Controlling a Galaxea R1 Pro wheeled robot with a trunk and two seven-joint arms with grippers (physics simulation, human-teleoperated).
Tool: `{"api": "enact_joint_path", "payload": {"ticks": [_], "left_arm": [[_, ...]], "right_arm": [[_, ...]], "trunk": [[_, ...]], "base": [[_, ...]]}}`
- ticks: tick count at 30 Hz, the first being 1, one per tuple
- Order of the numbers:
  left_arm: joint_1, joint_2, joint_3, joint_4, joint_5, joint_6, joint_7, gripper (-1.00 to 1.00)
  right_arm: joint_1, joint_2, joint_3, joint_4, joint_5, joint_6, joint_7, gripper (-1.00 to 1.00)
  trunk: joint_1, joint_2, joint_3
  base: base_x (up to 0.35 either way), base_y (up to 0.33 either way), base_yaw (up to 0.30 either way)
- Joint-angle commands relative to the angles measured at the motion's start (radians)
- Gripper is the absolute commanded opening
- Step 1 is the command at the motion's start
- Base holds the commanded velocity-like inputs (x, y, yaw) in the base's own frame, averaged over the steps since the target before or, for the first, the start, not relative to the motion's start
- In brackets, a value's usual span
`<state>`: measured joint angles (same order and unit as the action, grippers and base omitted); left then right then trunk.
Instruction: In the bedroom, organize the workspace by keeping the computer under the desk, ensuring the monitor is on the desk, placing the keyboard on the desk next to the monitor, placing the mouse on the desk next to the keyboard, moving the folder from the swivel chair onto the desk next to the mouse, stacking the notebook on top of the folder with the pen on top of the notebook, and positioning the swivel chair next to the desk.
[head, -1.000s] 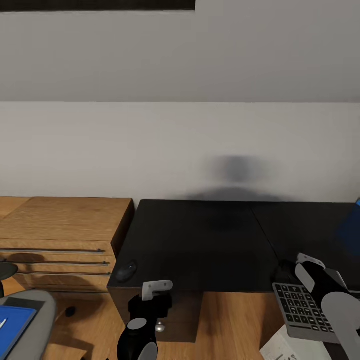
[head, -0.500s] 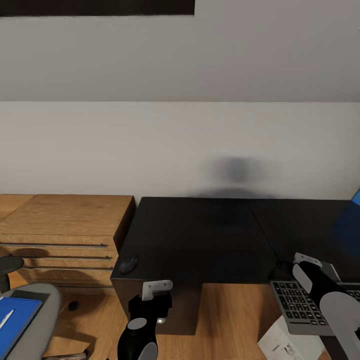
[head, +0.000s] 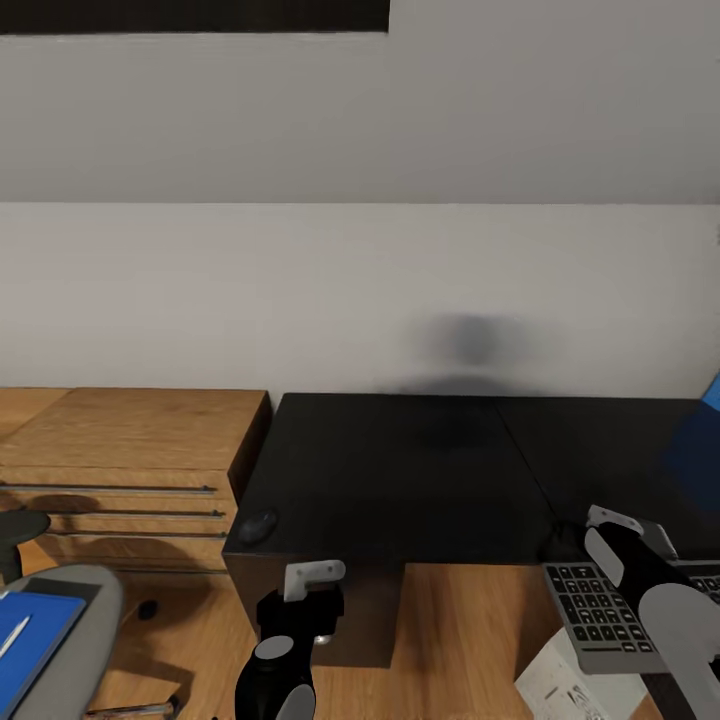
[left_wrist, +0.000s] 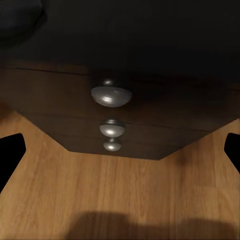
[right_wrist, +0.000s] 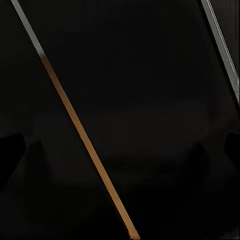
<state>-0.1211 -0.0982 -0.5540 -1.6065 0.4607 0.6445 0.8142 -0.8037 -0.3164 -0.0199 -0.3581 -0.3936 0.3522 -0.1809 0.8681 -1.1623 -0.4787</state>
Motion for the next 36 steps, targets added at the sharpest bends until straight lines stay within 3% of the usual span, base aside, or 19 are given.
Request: {"api": "enact_joint_path", "payload": {"ticks": [1, 26, 36], "left_arm": [[-0.001, 0.0, -0.001, -0.001, 0.009, 0.002, 0.01, 1.0], [-0.001, 0.0, -0.001, -0.001, 0.009, 0.003, 0.01, 1.0], [-0.001, 0.0, -0.001, 0.0, 0.009, 0.002, 0.011, 1.0]], "right_arm": [[0.0, 0.0, -0.002, -0.002, -0.007, 0.005, -0.005, 1.0], [0.0, 0.0, 0.007, -0.006, -0.005, 0.002, -0.005, 1.0], [0.001, 0.017, 0.001, -0.117, -0.004, -0.002, -0.01, 1.0]], "trunk": [[0.0, -0.001, -0.001], [0.0, -0.001, -0.001], [0.0, -0.001, -0.001]], "base": [[-0.189, 0.0, 0.0], [-0.043, 0.0, 0.0], [0.0, 0.0, 0.0]]}}
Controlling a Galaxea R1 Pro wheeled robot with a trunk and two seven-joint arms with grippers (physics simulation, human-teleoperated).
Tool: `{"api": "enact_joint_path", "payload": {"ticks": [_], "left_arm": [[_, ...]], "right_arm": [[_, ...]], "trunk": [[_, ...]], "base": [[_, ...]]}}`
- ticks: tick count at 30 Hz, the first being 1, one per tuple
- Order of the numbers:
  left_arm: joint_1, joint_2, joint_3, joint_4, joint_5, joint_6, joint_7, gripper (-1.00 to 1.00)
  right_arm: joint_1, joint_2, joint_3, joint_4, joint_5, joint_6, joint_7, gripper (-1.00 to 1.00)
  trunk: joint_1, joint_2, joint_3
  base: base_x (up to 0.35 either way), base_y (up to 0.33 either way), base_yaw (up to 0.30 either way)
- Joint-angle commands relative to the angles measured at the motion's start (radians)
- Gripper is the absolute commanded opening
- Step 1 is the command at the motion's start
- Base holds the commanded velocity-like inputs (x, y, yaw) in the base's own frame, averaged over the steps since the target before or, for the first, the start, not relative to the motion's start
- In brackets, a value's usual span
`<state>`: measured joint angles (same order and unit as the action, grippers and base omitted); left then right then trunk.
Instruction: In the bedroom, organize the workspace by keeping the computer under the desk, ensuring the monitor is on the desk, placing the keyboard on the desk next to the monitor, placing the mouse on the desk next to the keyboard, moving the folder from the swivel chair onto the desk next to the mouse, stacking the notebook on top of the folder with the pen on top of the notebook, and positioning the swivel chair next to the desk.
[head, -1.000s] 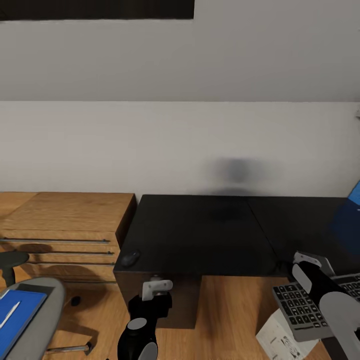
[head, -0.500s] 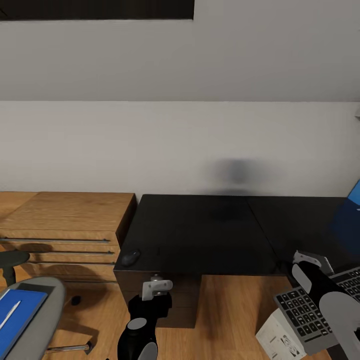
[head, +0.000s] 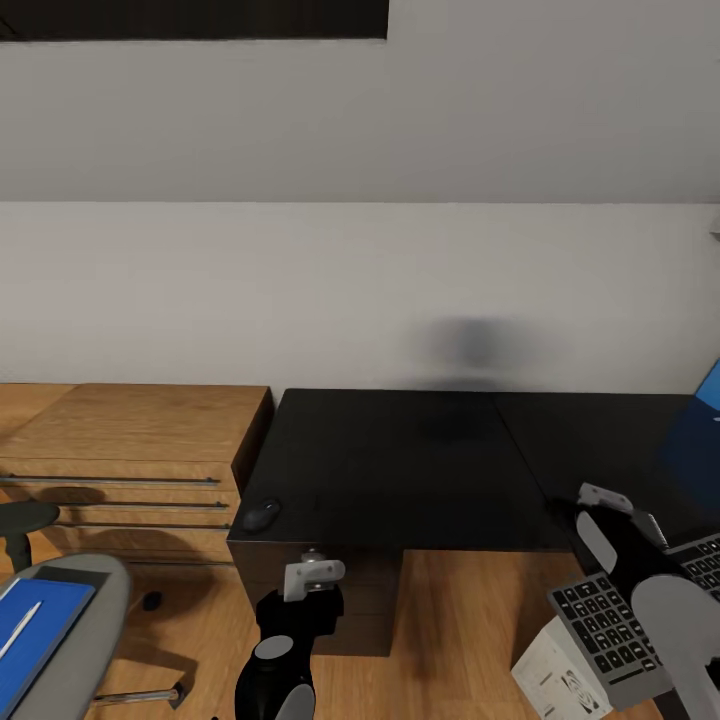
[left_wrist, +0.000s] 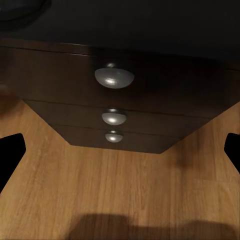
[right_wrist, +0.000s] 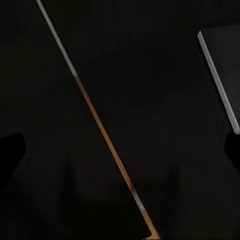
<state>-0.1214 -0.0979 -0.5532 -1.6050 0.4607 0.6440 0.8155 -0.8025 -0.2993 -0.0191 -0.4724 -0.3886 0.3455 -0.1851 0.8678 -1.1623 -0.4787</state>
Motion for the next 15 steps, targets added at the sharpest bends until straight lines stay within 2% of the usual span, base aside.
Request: {"api": "enact_joint_path", "payload": {"ticks": [1, 7, 15], "left_arm": [[-0.001, 0.0, -0.002, -0.001, 0.009, 0.002, 0.01, 1.0], [-0.001, 0.001, -0.001, -0.001, 0.009, 0.002, 0.01, 1.0], [-0.001, 0.001, 0.0, -0.001, 0.009, 0.002, 0.011, 1.0]], "right_arm": [[0.0, 0.001, 0.0, -0.016, -0.01, 0.007, -0.006, 1.0], [0.016, 0.01, 0.0, -0.117, -0.01, 0.039, -0.01, 1.0], [0.074, 0.033, 0.0, -0.26, -0.009, 0.11, -0.032, 1.0]], "trunk": [[0.0, -0.001, -0.001], [0.0, -0.001, -0.001], [0.0, -0.001, -0.001]], "base": [[0.0, 0.0, 0.0], [0.0, 0.0, 0.0], [0.0, 0.0, 0.0]]}}
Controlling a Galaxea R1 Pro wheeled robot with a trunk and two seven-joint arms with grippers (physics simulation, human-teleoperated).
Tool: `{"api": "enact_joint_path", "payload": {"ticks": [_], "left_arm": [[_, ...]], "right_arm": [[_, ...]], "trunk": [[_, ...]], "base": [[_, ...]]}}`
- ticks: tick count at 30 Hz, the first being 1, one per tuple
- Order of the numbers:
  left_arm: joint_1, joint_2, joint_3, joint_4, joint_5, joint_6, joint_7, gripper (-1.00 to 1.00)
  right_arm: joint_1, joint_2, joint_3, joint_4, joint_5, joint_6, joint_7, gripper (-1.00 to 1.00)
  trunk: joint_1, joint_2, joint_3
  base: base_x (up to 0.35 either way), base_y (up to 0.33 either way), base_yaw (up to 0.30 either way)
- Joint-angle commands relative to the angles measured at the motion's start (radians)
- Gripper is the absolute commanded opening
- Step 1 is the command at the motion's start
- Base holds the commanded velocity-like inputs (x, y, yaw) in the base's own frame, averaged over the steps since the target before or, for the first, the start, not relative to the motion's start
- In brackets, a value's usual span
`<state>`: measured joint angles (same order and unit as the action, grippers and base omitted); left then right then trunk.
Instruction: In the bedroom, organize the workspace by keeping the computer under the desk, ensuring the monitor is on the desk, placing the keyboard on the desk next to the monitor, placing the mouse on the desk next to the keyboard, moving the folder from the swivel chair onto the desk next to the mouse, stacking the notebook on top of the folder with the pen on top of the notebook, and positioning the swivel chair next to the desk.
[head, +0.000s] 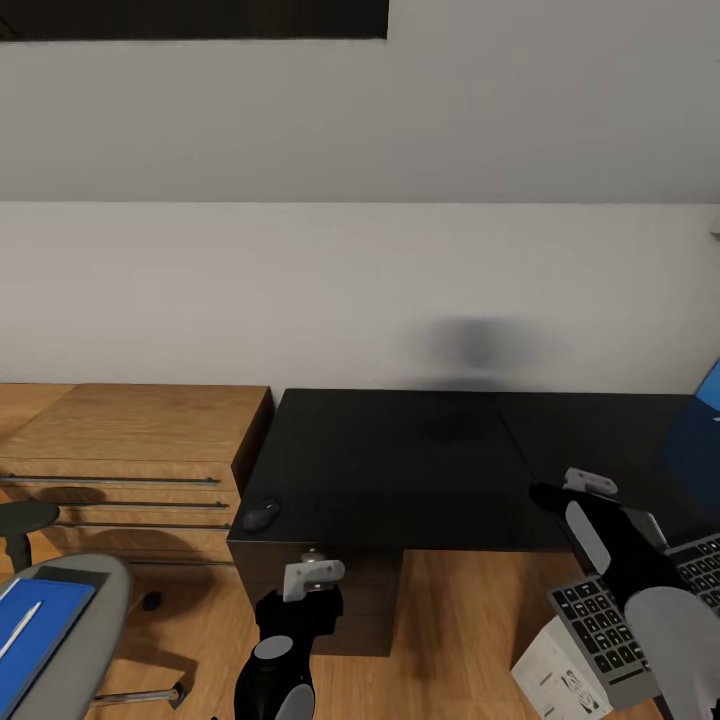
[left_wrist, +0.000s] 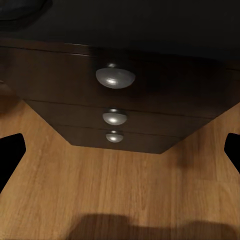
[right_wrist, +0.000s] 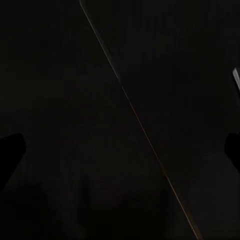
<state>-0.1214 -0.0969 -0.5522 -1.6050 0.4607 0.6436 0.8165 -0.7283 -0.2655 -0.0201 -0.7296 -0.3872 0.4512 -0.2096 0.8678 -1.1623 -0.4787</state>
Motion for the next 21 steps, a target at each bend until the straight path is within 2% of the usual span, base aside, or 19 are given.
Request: {"api": "enact_joint_path", "payload": {"ticks": [1, 7, 15, 21], "left_arm": [[-0.001, 0.0, -0.001, -0.001, 0.008, 0.002, 0.01, 1.0], [-0.001, 0.0, 0.0, -0.001, 0.008, 0.002, 0.01, 1.0], [-0.001, 0.0, 0.0, -0.001, 0.007, 0.002, 0.01, 1.0], [-0.001, 0.0, 0.0, -0.001, 0.007, 0.002, 0.01, 1.0]], "right_arm": [[0.008, 0.001, 0.001, -0.018, -0.011, 0.011, -0.011, 1.0], [0.057, 0.007, 0.003, -0.109, -0.012, 0.039, -0.046, 1.0], [0.155, 0.011, 0.025, -0.277, -0.018, 0.05, -0.154, 1.0], [0.23, 0.061, 0.04, -0.412, -0.015, 0.053, -0.201, 1.0]], "trunk": [[0.0, -0.001, -0.001], [0.0, -0.001, -0.001], [0.0, -0.001, -0.001], [0.0, -0.001, -0.001]], "base": [[0.0, 0.0, 0.0], [0.0, 0.0, 0.0], [0.0, 0.0, 0.0], [0.0, 0.0, 0.0]]}}
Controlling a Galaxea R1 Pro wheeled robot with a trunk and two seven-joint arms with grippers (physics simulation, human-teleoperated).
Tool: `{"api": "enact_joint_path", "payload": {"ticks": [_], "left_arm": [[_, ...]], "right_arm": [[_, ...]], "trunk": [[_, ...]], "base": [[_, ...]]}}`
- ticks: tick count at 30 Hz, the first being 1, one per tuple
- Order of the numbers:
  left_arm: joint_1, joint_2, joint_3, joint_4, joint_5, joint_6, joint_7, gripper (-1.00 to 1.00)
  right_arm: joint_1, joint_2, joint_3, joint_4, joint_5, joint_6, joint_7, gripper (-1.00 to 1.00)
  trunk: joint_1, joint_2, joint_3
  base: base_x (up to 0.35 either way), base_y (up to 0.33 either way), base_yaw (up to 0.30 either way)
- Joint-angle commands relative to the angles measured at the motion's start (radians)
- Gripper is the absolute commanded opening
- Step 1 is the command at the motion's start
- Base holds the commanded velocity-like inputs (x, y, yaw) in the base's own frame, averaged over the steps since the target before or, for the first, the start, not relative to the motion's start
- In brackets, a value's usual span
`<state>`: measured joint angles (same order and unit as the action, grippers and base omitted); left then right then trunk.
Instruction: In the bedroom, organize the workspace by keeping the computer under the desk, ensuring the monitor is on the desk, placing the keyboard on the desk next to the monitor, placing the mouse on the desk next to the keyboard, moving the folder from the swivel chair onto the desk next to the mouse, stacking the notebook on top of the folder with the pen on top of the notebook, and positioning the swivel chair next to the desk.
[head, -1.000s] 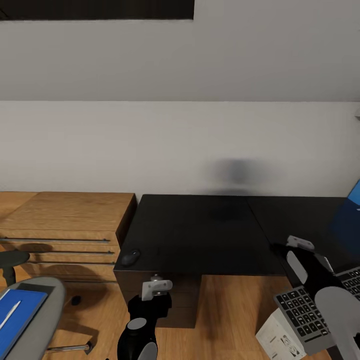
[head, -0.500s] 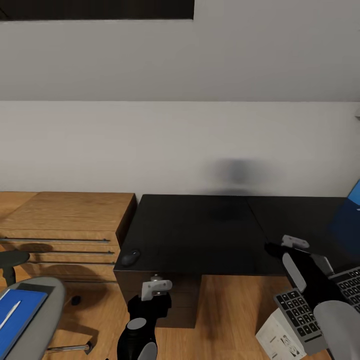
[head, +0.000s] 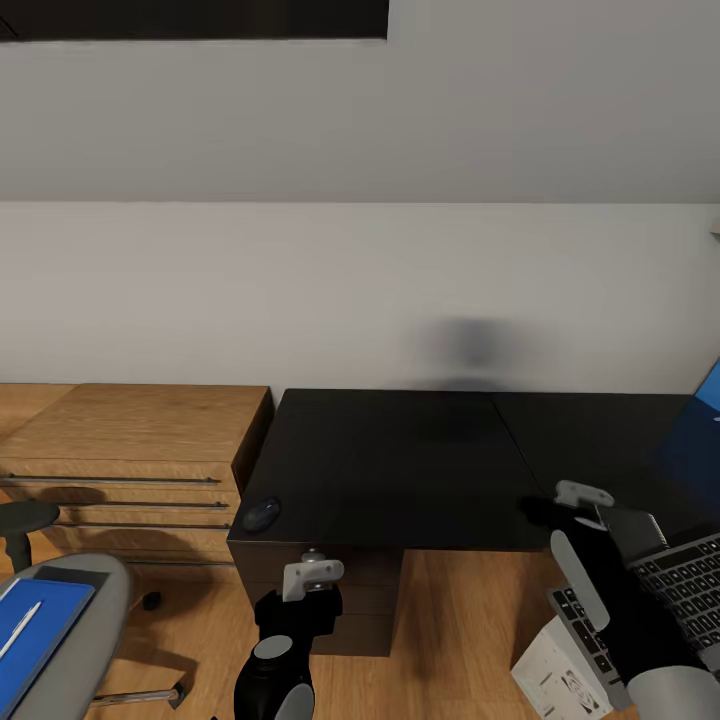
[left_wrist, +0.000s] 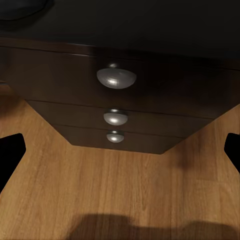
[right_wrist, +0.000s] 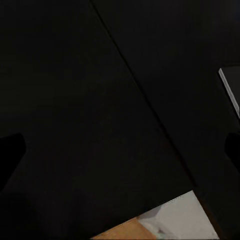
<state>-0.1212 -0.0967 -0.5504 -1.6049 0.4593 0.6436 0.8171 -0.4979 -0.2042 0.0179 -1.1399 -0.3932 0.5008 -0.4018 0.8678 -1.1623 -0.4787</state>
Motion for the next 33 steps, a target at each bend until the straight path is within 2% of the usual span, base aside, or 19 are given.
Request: {"api": "enact_joint_path", "payload": {"ticks": [1, 7, 20, 33], "left_arm": [[-0.001, 0.0, -0.001, -0.001, 0.009, 0.002, 0.01, 1.0], [-0.001, 0.0, -0.001, -0.001, 0.009, 0.002, 0.01, 1.0], [-0.001, 0.001, -0.001, 0.0, 0.009, 0.002, 0.01, 1.0], [-0.001, 0.002, 0.0, 0.0, 0.009, 0.002, 0.009, 1.0]], "right_arm": [[0.028, 0.016, 0.004, -0.051, -0.005, 0.003, -0.017, 1.0], [0.068, 0.033, 0.01, -0.107, 0.005, 0.004, -0.028, 1.0], [0.081, 0.038, 0.014, -0.134, -0.002, 0.004, -0.03, 1.0], [0.081, 0.04, 0.015, -0.135, -0.003, 0.002, -0.031, 1.0]], "trunk": [[0.0, -0.001, -0.001], [0.0, -0.001, -0.001], [0.0, -0.001, -0.001], [0.0, -0.001, -0.001]], "base": [[0.0, 0.0, 0.0], [0.0, 0.0, 0.0], [0.0, 0.0, 0.0], [-0.19, 0.199, 0.0]]}}
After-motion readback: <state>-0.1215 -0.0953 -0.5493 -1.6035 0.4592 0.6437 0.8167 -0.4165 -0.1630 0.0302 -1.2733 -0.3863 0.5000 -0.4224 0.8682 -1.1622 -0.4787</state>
